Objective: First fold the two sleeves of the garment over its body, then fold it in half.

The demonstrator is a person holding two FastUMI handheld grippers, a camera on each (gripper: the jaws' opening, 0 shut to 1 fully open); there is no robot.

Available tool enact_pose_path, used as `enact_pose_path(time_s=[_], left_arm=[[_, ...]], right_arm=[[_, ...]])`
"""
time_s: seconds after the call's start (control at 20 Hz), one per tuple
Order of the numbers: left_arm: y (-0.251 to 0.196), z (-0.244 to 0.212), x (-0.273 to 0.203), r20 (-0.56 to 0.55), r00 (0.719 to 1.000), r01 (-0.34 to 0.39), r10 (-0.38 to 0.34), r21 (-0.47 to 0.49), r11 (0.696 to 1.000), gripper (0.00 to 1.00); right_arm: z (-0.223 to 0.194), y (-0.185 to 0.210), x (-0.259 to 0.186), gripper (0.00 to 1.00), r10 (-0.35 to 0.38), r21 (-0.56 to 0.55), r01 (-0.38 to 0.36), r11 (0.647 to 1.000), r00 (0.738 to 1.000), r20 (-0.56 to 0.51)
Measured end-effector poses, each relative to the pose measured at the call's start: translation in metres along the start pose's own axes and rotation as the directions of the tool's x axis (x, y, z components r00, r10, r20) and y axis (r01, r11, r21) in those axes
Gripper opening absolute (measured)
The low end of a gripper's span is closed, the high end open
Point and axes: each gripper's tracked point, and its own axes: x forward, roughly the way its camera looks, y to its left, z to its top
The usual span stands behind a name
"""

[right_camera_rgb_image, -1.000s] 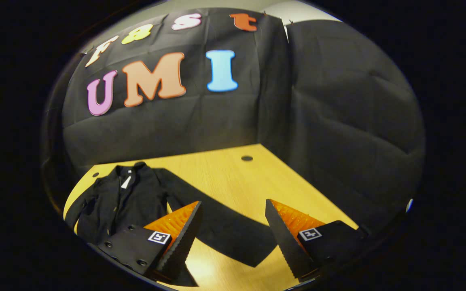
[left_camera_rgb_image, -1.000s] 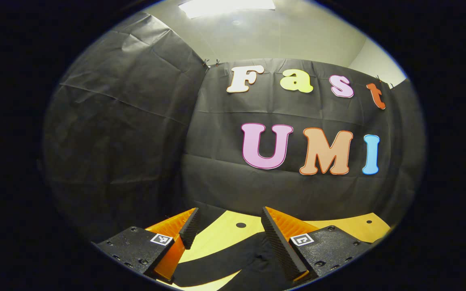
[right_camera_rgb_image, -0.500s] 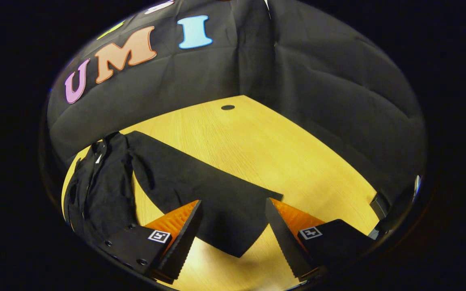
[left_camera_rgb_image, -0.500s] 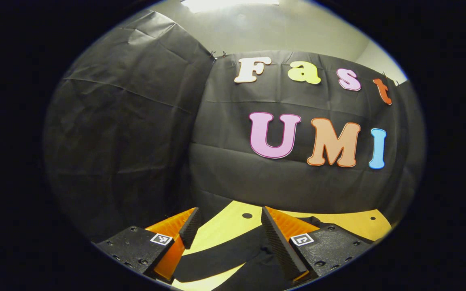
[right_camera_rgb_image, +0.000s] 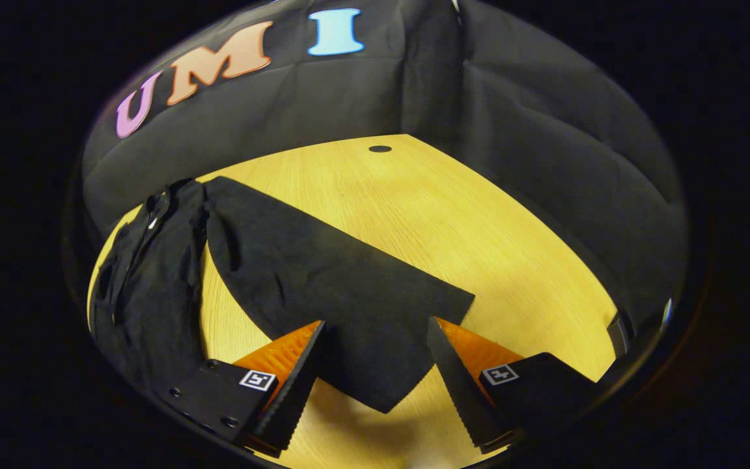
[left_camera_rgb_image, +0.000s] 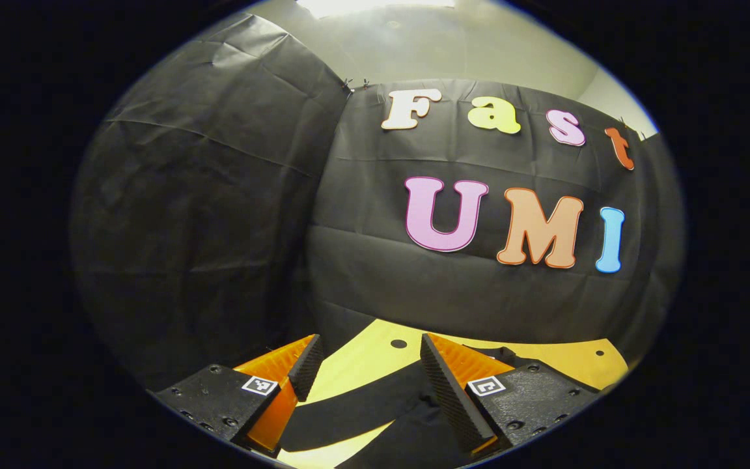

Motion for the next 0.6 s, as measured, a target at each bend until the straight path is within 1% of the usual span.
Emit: enact_pose_path(time_s=[0.15,0.3,0.35,0.4,0.45,0.5,0.55,0.6], left_arm=[[-0.003,-0.008,0.002,-0.018,1.0,0.008,-0.008,-0.015,1.0,0.87],[-0.003,-0.012,0.003,-0.026,1.0,0.011,-0.012,-0.014,1.0,0.87],[-0.002,-0.012,0.003,-0.027,1.0,0.01,-0.01,-0.013,1.0,0.87],[-0.002,-0.012,0.004,-0.028,1.0,0.008,-0.008,-0.015,1.0,0.9],[0.0,-0.012,0.005,-0.029,1.0,0.005,-0.006,-0.017,1.0,0.87],[0.002,-0.012,0.005,-0.029,1.0,0.001,-0.001,-0.018,1.0,0.87],[0.004,-0.013,0.005,-0.029,1.0,-0.004,0.003,-0.02,1.0,0.87],[0.008,-0.015,0.004,-0.029,1.0,-0.009,0.008,-0.02,1.0,0.87]], right_arm=[[0.002,0.006,-0.001,0.88,0.005,0.031,-0.005,1.0,1.0,-0.001],[0.009,0.012,0.0,0.61,0.007,0.034,-0.007,0.999,1.0,0.002],[0.009,0.012,0.001,0.48,0.013,0.031,-0.013,0.999,1.0,0.003],[0.009,0.014,0.002,0.43,0.021,0.029,-0.021,0.999,1.0,0.003],[0.009,0.015,0.003,0.28,0.023,0.028,-0.023,0.999,1.0,0.004],[0.01,0.016,0.005,0.22,0.02,0.025,-0.02,0.999,1.0,0.0],[0.011,0.015,0.005,0.12,0.014,0.022,-0.014,1.0,1.0,-0.004],[0.012,0.016,0.004,0.12,0.013,0.021,-0.012,1.0,1.0,-0.017]])
